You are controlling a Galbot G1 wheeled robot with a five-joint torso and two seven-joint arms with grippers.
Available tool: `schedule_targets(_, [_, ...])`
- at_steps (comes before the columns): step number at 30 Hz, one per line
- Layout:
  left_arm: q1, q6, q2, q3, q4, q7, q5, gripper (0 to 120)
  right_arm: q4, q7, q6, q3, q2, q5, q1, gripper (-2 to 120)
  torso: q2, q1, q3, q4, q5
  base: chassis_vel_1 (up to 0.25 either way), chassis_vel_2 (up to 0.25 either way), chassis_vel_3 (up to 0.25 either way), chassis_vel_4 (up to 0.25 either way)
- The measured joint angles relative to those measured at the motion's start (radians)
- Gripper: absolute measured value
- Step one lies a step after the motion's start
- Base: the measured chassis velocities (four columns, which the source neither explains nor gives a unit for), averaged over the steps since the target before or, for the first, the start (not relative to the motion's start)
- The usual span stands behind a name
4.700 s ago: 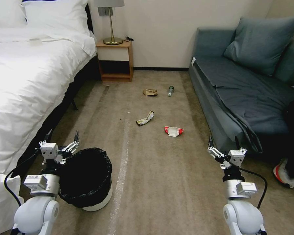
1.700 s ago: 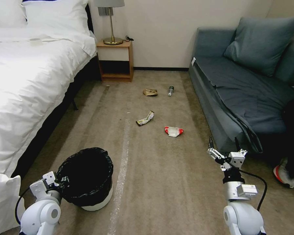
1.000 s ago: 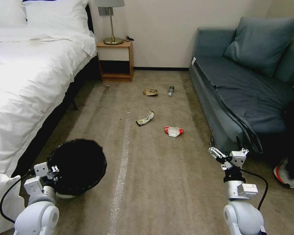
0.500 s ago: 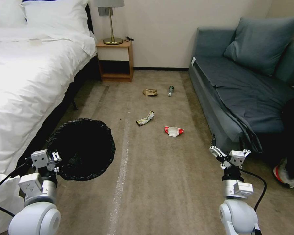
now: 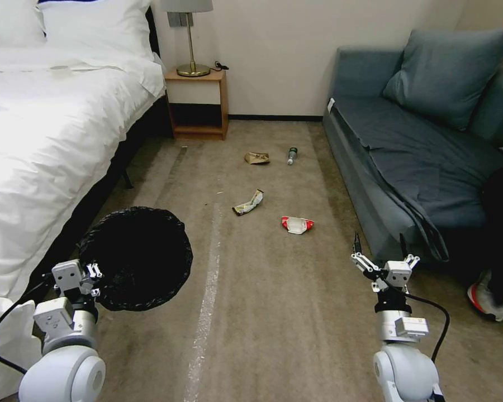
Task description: Pick up the trash bin, then pick up the garbage on the floor and place it into the trash bin.
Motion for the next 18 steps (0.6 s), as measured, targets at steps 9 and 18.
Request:
schedule_targets(9, [0.000,0.003,-0.001,0.001,-0.003,-0.001,-0.002,4,-0.001,-0.017,0.001,0.002,0.001,0.002,0.000,100,0.000,0.000,0.000,0.0000,0.0000,0.000,0.000,0.000,0.000])
schedule_targets(18, [0.001,0.001,0.000,0.001,-0.002,-0.001,-0.002,4,-0.001,-0.028,0.003,0.008,0.002,0.002,-0.001,100,0.000,0.000,0.000,0.0000,0.0000,0.000,0.000,0.000,0.000])
